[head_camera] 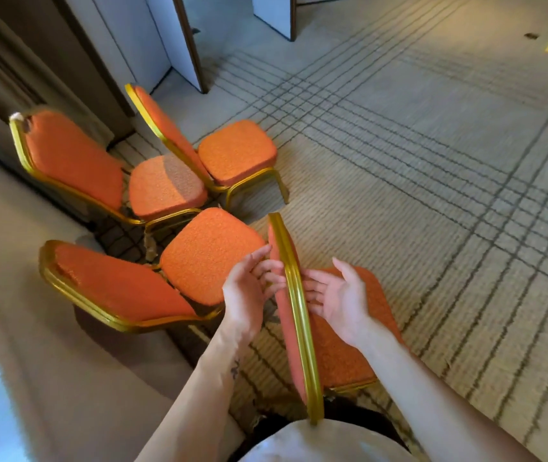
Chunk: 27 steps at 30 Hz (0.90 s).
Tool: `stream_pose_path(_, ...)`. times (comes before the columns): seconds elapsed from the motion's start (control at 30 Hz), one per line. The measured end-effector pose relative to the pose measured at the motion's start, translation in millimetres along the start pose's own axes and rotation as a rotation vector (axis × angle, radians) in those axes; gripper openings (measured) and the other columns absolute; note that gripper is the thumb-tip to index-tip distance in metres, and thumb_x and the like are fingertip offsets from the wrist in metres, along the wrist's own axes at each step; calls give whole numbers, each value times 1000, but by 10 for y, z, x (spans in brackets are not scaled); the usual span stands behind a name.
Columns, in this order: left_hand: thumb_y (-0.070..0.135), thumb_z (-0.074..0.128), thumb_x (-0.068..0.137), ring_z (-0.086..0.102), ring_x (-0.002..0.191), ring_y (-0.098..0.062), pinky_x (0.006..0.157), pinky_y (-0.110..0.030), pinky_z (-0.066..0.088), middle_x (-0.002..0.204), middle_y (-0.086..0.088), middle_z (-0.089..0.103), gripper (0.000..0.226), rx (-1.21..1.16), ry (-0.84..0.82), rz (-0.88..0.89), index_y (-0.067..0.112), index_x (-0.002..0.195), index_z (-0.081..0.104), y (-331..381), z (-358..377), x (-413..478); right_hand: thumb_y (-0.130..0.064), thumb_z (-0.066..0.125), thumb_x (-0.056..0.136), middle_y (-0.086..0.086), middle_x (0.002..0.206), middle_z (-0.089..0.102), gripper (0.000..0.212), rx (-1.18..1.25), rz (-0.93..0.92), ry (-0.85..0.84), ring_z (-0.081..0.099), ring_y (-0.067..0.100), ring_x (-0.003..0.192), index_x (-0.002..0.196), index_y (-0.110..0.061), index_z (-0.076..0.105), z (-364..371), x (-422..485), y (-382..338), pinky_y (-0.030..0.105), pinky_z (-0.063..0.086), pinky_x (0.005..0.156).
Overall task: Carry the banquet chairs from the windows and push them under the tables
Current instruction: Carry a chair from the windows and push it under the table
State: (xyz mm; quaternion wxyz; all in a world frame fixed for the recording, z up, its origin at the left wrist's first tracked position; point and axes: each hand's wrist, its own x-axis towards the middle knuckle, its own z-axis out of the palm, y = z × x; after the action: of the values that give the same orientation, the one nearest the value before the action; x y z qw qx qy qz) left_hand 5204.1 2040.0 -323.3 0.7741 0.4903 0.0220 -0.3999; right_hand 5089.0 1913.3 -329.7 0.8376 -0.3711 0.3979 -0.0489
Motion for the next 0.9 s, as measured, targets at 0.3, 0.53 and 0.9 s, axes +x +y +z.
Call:
stream_pose_path(0.3,46,48,90,60,63,-25,68,-36,51,85,-13,62,65,76,-157,-17,-1,133,59,-394,1047,303,-57,25,101,20,88,71,76,66,-111,30,62,25,70,114,4,69,-906,-54,-550,37,44,66)
stream_pose_path(0.53,41,48,93,59,59,-27,64,-34,56,79,-12,59,57,147,-234,-81,-2,128,61,-560,1633,458,-59,23,101,17,84,71,79,165,-170,112,58,27,72,102,-1,77,-1351,-145,-818,36,40,64)
stream_pose_path(0.9,23,41,101,62,62,-31,74,-41,52,74,-12,57,43,234,-482,-232,-3,129,61,-648,1914,880,-61,26,104,11,103,78,68,-63,-276,504,71,21,97,104,-17,79,-1289,-440,-986,33,51,91)
